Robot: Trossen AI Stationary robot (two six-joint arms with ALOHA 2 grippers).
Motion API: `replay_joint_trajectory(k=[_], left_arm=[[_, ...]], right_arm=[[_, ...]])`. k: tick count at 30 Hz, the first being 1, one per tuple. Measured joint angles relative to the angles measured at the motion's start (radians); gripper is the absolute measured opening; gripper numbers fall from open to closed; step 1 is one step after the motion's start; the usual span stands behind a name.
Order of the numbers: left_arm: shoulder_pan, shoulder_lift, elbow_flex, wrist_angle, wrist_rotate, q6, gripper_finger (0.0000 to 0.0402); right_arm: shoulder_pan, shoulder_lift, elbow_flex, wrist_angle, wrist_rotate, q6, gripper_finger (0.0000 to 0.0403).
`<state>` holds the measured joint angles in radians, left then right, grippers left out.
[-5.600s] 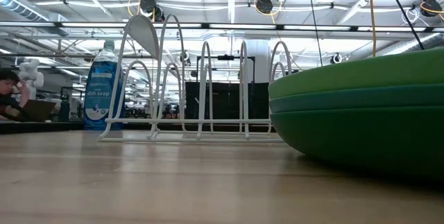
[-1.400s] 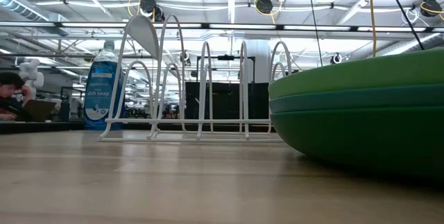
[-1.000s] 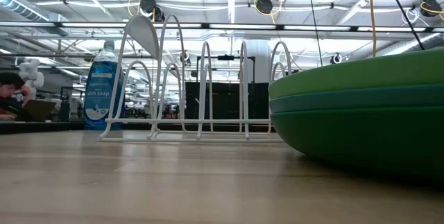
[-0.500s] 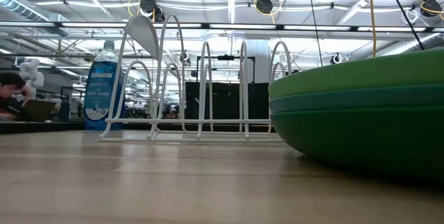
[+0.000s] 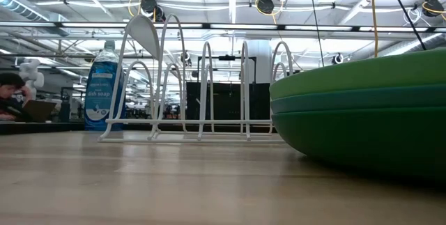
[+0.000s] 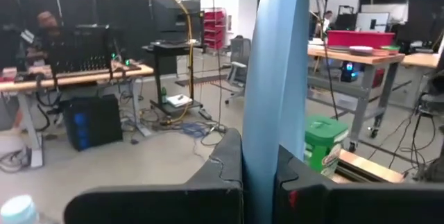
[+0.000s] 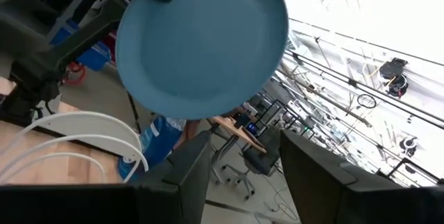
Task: Sort dishes
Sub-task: Put the blue plate in the dish rack
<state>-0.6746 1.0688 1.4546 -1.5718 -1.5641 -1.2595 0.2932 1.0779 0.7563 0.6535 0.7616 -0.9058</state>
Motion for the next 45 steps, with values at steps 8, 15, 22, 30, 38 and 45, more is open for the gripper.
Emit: replay_joint_trajectory(k=[8, 15, 22, 30, 38, 45], left_arm=[[0.073, -0.104, -0.173, 0.056, -0.002, -0.096, 0.0005], [0.086, -0.055, -0.216, 0.237, -0.01, -0.028, 0.0005], [0.086, 0.045, -0.217, 0.492, -0.011, 0.196, 0.0005], [0.075, 0.081, -0.217, 0.681, -0.01, 0.388, 0.0005], [0.043, 0.081, -0.217, 0.762, -0.009, 0.489, 0.0005], [0.009, 0.081, -0.217, 0.762, -0.009, 0.516, 0.0005]], right_arm=[[0.0, 0.0, 0.0, -0.02, 0.02, 0.0, 0.0164], [0.0, 0.0, 0.0, -0.048, 0.1, -0.008, 0.0164], [0.007, 0.0, 0.0, -0.061, 0.103, 0.003, 0.0164], [-0.008, 0.0, 0.0, -0.057, 0.043, 0.054, 0.0164], [-0.155, 0.067, 0.024, -0.054, -0.155, 0.174, 0.0139], [-0.277, 0.133, 0.128, -0.064, -0.285, 0.219, 0.0106]])
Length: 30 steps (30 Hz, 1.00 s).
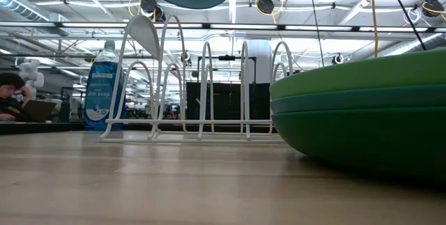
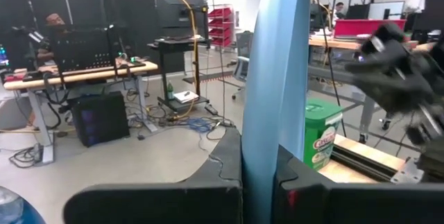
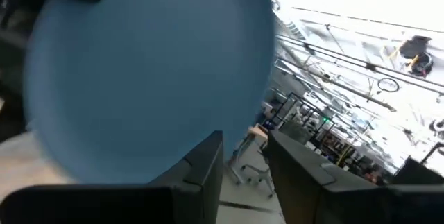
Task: Sort dishes
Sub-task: Put the blue plate in the dish rack
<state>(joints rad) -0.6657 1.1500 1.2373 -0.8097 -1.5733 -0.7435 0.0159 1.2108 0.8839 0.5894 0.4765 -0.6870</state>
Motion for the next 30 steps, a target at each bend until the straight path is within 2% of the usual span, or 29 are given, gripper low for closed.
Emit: replay_joint_trajectory(k=[2, 6, 9, 13, 16, 18, 20, 25, 30], left_arm=[[-0.009, 0.0, 0.0, 0.0, 0.0, 0.013, 0.0005], [-0.022, 0.0, 0.0, 0.0, 0.0, 0.02, 0.0005], [-0.03, 0.0, 0.0, -0.001, 0.001, 0.025, 0.0005], [-0.035, 0.0, 0.0, -0.006, 0.001, 0.025, 0.0005], [-0.036, 0.0, 0.0, -0.01, 0.001, 0.025, 0.0005], [-0.035, 0.0, 0.0, -0.011, 0.001, 0.027, 0.0005], [-0.035, 0.0, 0.0, -0.011, 0.001, 0.027, 0.0005], [-0.037, 0.0, 0.0, -0.015, 0.003, 0.027, 0.0005], [-0.049, 0.003, 0.001, -0.029, -0.012, 0.029, 0.0008]], right_arm=[[-0.036, 0.0, 0.045, -0.056, -0.085, 0.058, 0.0108], [-0.123, 0.011, 0.185, -0.284, -0.324, 0.2, 0.0124], [-0.178, 0.04, 0.284, -0.424, -0.404, 0.234, 0.0144], [-0.225, 0.078, 0.379, -0.504, -0.527, 0.259, 0.0169], [-0.244, 0.119, 0.434, -0.57, -0.542, 0.26, 0.0177], [-0.257, 0.149, 0.454, -0.59, -0.591, 0.264, 0.0176], [-0.264, 0.177, 0.479, -0.587, -0.634, 0.284, 0.017], [-0.277, 0.243, 0.518, -0.592, -0.635, 0.258, 0.014], [-0.277, 0.265, 0.531, -0.573, -0.641, 0.176, 0.0058]])
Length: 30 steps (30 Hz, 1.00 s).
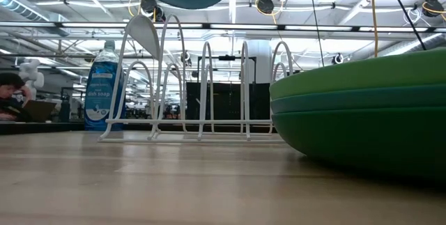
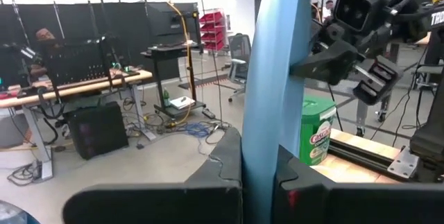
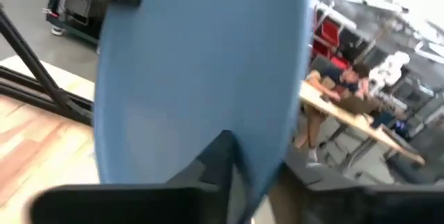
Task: Sort dishes
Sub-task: Put the blue plate in the dish rack
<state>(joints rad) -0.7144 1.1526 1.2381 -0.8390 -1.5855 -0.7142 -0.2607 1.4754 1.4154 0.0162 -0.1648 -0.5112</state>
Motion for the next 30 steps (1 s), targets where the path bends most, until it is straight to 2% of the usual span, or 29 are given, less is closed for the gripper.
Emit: replay_joint_trajectory(k=[3, 12, 16, 21, 27, 30], left_arm=[[-0.007, 0.0, 0.0, -0.03, -0.002, 0.016, 0.0025], [-0.017, -0.016, 0.032, -0.012, 0.019, 0.085, 0.0086], [-0.058, -0.041, 0.049, -0.011, 0.085, 0.107, 0.0107], [-0.116, -0.065, 0.055, -0.012, 0.176, 0.114, 0.0113], [-0.128, -0.063, 0.058, -0.01, 0.181, 0.181, 0.0114], [-0.127, -0.047, 0.058, -0.011, 0.147, 0.236, 0.0114]], right_arm=[[0.0, 0.0, 0.0, 0.02, -0.004, -0.051, 0.0016], [0.001, -0.017, 0.001, 0.051, -0.003, -0.328, 0.0008], [-0.002, -0.017, 0.001, 0.052, -0.011, -0.429, 0.0008], [-0.002, -0.033, 0.001, 0.045, -0.017, -0.521, 0.0008], [-0.003, -0.042, -0.001, 0.119, -0.006, -0.578, 0.0008], [-0.004, -0.042, -0.004, 0.151, 0.004, -0.593, 0.0008]])
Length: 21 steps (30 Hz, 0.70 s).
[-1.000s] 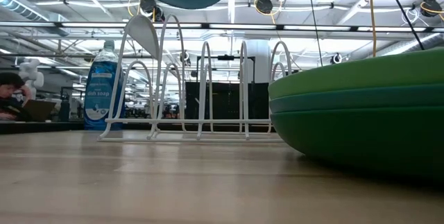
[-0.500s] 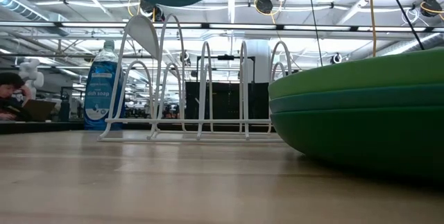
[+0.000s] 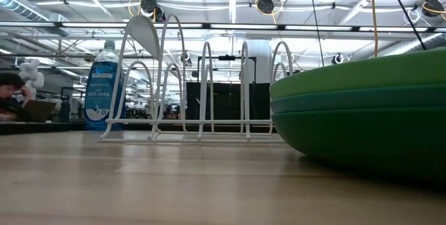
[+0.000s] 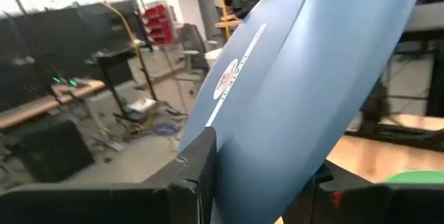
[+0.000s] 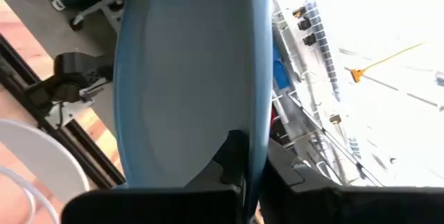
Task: Sort dishes
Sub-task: Put the blue plate in the dish rack
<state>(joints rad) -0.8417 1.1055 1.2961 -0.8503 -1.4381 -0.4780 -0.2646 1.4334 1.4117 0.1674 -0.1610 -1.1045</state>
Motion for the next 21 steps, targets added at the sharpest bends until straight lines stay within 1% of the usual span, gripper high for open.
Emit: replay_joint_trajectory(k=[3, 6, 10, 12, 13, 15, 17, 21], left_arm=[[0.0, 0.011, 0.0, 0.001, -0.03, 0.064, 0.0121], [0.0, 0.011, 0.0, 0.008, -0.027, 0.096, 0.0149], [-0.012, 0.018, 0.0, 0.015, -0.011, 0.133, 0.0202], [-0.013, 0.019, 0.0, 0.014, -0.024, 0.159, 0.0227], [-0.013, 0.018, 0.0, 0.013, -0.054, 0.162, 0.0238], [-0.015, 0.013, 0.004, 0.008, -0.093, 0.173, 0.0251], [-0.027, 0.009, 0.016, 0.01, -0.107, 0.194, 0.0254], [-0.056, 0.005, 0.056, 0.008, -0.127, 0.23, 0.0253]], right_arm=[[-0.001, -0.002, 0.0, 0.001, 0.002, 0.014, 0.0008], [-0.002, -0.005, 0.0, -0.005, 0.01, 0.03, 0.0007], [-0.013, -0.016, 0.004, 0.013, 0.11, 0.025, 0.0004], [-0.014, -0.015, 0.005, 0.0, 0.16, 0.01, 0.0004], [-0.013, -0.014, 0.004, -0.007, 0.163, 0.004, 0.0004], [-0.013, -0.011, 0.003, -0.029, 0.113, 0.003, 0.0004], [-0.013, -0.011, 0.003, -0.06, 0.074, -0.019, 0.0004], [0.003, -0.01, 0.004, -0.174, 0.091, -0.155, 0.0004]])
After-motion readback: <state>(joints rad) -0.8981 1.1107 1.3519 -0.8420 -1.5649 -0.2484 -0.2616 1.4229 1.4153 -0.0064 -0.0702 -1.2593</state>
